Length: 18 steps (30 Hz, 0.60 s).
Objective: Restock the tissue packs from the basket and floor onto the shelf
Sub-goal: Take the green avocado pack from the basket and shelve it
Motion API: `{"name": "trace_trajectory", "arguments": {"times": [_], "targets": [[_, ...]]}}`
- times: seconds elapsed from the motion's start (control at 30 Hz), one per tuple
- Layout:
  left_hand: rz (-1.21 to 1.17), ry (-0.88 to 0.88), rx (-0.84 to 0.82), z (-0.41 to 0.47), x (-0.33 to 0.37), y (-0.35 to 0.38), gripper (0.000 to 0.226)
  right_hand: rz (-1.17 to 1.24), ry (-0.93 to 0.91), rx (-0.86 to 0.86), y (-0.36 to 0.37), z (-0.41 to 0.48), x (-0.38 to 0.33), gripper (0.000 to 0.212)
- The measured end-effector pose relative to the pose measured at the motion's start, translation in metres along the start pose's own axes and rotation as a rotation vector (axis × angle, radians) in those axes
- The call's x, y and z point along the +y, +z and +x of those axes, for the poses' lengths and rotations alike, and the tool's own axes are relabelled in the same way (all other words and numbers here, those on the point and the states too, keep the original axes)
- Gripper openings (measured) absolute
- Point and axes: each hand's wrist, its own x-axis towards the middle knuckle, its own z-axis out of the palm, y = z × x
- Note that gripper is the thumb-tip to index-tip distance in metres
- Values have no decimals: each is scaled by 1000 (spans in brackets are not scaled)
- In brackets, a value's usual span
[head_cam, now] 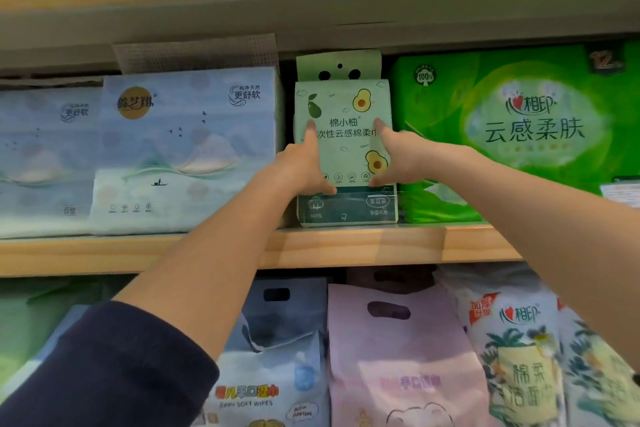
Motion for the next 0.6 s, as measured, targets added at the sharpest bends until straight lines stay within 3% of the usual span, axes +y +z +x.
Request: {"name": "trace_trajectory", "arguments": {"times": [0.1,0.27,0.4,0.6], "targets": [[12,48,31,-20,-4,-10,103,-30,7,15,-8,-17,-4,91],[124,146,132,-66,-18,-31,62,-31,4,58,-21,-59,-25,61],[126,203,168,-108,-41,-47,48,41,-44,108,-25,-97,-47,58],[169,147,92,-187,-81,-71,45,24,-124,11,-18,-154,-78,58]]}}
